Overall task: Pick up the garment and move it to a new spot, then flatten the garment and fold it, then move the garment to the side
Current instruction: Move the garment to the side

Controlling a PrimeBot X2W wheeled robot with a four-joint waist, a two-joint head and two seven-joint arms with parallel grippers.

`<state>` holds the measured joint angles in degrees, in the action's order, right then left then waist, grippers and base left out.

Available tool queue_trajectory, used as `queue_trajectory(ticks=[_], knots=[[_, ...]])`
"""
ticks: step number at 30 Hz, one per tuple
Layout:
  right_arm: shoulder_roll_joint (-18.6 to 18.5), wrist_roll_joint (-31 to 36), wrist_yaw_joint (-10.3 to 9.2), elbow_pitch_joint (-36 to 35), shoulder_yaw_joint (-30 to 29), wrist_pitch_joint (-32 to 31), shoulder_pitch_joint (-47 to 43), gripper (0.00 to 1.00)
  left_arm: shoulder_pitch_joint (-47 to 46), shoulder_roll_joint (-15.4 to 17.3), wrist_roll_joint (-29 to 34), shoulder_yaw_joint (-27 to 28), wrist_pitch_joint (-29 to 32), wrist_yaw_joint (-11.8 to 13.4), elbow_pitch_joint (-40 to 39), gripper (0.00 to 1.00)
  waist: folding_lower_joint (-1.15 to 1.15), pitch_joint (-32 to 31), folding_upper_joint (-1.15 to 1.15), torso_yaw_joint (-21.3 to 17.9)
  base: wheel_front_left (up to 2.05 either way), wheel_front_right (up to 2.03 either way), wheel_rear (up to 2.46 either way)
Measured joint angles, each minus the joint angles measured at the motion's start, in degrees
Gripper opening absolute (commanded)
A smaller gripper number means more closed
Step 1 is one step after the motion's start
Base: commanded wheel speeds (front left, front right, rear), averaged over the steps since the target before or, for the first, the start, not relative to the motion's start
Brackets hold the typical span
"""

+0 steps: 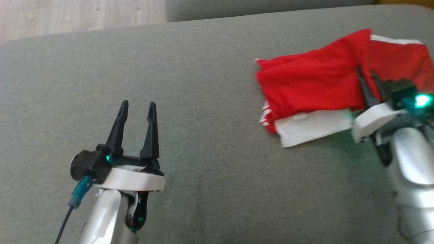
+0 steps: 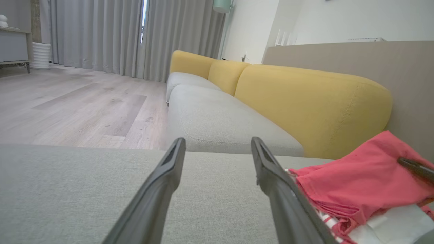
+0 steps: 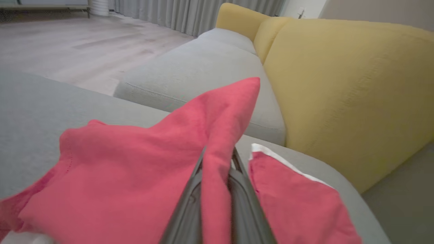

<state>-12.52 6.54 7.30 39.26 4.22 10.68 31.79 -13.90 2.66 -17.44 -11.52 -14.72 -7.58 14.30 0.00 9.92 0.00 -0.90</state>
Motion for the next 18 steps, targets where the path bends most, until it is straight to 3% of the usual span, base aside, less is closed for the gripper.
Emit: queue_trajectory(ticks=[11,18], knots=[[-12.5,-3.5,0.0,-0.2,-1.9,-4.4,6.7,0.0,-4.5,-0.1,0.4,-2.1,0.0,0.0,-1.4,1.0,0.0,4.5,0.0,-2.0,0.0,0.0,0.0],[-14.2,-0.7,0.0,3.7,-7.4,-6.5,9.8,0.0,-6.6,0.1,0.4,-3.4,0.0,0.0,-1.5,1.0,0.01,8.1,0.0,-2.0,0.0,0.0,0.0]])
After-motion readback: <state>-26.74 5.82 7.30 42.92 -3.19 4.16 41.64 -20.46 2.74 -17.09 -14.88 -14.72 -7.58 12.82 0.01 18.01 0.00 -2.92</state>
